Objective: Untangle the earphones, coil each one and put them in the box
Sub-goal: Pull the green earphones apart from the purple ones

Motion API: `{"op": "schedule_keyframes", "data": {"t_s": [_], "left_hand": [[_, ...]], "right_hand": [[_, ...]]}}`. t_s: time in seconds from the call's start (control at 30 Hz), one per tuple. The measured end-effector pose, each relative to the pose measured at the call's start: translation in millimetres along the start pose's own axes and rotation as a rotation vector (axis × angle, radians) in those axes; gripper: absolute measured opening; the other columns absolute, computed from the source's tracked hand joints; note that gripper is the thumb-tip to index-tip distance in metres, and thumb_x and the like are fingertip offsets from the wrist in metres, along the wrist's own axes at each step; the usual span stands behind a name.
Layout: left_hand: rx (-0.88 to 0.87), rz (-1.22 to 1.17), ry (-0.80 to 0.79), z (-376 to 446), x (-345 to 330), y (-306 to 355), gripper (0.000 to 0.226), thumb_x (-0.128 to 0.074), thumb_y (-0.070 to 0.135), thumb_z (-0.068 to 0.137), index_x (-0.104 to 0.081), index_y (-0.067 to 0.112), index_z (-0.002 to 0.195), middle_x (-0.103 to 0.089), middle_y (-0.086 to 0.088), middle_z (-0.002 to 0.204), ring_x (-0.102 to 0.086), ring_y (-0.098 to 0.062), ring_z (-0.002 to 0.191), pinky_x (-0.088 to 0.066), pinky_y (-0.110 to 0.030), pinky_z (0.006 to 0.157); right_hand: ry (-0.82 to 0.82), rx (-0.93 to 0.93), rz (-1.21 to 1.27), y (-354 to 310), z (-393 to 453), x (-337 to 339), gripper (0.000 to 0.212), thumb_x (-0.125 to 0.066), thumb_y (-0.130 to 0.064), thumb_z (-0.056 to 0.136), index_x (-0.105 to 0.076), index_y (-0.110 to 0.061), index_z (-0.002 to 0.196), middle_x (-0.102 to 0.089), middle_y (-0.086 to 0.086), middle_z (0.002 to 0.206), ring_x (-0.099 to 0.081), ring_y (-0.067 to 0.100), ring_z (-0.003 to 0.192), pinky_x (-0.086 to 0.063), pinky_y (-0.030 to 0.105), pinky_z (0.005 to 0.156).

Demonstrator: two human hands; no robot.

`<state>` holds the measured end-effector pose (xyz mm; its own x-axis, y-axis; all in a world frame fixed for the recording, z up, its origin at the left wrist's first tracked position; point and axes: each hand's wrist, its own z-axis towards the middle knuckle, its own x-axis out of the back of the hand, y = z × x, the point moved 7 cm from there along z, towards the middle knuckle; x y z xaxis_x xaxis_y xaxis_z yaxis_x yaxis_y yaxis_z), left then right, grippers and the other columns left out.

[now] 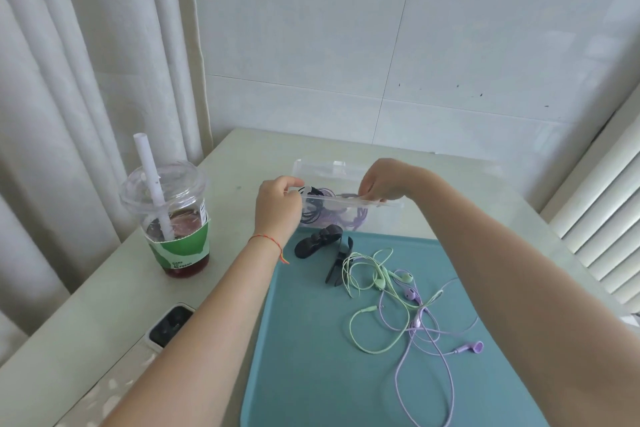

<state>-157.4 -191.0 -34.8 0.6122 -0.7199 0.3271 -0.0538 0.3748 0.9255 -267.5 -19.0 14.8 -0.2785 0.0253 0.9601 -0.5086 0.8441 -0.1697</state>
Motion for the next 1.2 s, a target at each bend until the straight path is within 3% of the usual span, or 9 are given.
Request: {"op": "schedule_keyframes", "data": {"t_s": [0.2,0.33,0.47,0.57,0.67,0.8,0.97,1.1,1.2], "left_hand": [[-0.028,0.025,0.039,-2,-2,1,0.036,-0.041,0.0,0.083,-0.07,0.02,0.091,-0.058,-0.01,0.118,-0.056,-0.023,0.105,-0.042,-0.028,0.088],[-0.083,0.13,0.087,-7,-2,8,0.03,-0.05,0.002,0.083,-0.071,0.016,0.099,-0.053,-0.009,0.123,-0.049,-0.025,0.117,-0.034,-0.022,0.092],[-0.165,0.227,0.09,-21,-10,26,0.033,-0.054,0.005,0.083,-0.069,0.017,0.11,-0.046,-0.005,0.136,-0.037,-0.022,0.131,-0.029,-0.026,0.101],[-0.257,0.224,0.132,-40,-12,43,0.029,-0.056,0.005,0.08,-0.072,0.018,0.101,-0.051,-0.004,0.127,-0.041,-0.021,0.124,-0.029,-0.023,0.096],[-0.259,0.08,0.03,-57,-20,53,0.02,-0.056,0.008,0.08,-0.072,0.02,0.084,-0.064,0.001,0.097,-0.056,-0.013,0.089,-0.042,-0.023,0.082],[-0.169,0.12,-0.326,-80,-47,54,0.016,-0.059,0.015,0.087,-0.073,0.025,0.085,-0.068,0.007,0.083,-0.062,-0.014,0.082,-0.045,-0.025,0.077],[-0.127,0.393,-0.453,-86,-53,32,0.022,-0.056,0.014,0.088,-0.07,0.03,0.084,-0.073,0.004,0.099,-0.064,-0.016,0.095,-0.047,-0.025,0.085],[-0.181,0.786,-0.346,-84,-39,36,0.025,-0.046,0.019,0.089,-0.069,0.028,0.088,-0.07,0.005,0.103,-0.061,-0.023,0.1,-0.043,-0.031,0.088],[-0.245,1.046,-0.223,-87,-31,50,0.024,-0.042,0.017,0.088,-0.065,0.023,0.083,-0.067,0.001,0.099,-0.06,-0.027,0.097,-0.035,-0.033,0.085]], "right_hand": [[0.019,-0.045,-0.128,-2,13,-7,0.016,-0.06,-0.017,0.088,-0.072,-0.005,0.091,-0.067,0.009,0.096,-0.061,0.031,0.096,-0.052,0.034,0.077],[0.164,-0.056,-0.05,8,-3,9,0.028,-0.058,-0.018,0.09,-0.07,-0.001,0.109,-0.067,0.012,0.118,-0.06,0.028,0.111,-0.05,0.036,0.092],[0.453,0.003,0.237,10,-42,26,0.017,-0.056,-0.012,0.086,-0.072,-0.01,0.092,-0.066,0.0,0.091,-0.059,0.019,0.079,-0.045,0.026,0.066],[0.185,0.08,0.23,0,-65,-1,0.011,-0.065,-0.023,0.086,-0.069,-0.013,0.087,-0.066,-0.001,0.079,-0.06,0.013,0.063,-0.044,0.022,0.056],[-0.168,0.088,0.035,-8,-83,-47,0.03,-0.068,-0.041,0.086,-0.07,-0.012,0.095,-0.07,0.0,0.084,-0.063,0.013,0.065,-0.049,0.022,0.057],[-0.137,0.07,-0.108,-7,-94,-63,0.028,-0.065,-0.031,0.089,-0.072,-0.006,0.1,-0.074,0.009,0.093,-0.063,0.015,0.07,-0.051,0.027,0.078],[0.299,0.034,0.381,21,-106,-14,0.007,-0.056,-0.014,0.087,-0.062,-0.012,0.085,-0.068,0.005,0.082,-0.064,0.023,0.077,-0.052,0.032,0.069],[0.334,0.044,0.962,34,-125,7,0.007,-0.052,-0.007,0.092,-0.055,-0.008,0.086,-0.067,0.01,0.067,-0.064,0.025,0.062,-0.057,0.039,0.07],[0.308,0.075,0.863,33,-135,13,0.007,-0.06,-0.012,0.09,-0.064,-0.007,0.088,-0.057,0.003,0.061,-0.052,0.017,0.048,-0.05,0.031,0.057]]}}
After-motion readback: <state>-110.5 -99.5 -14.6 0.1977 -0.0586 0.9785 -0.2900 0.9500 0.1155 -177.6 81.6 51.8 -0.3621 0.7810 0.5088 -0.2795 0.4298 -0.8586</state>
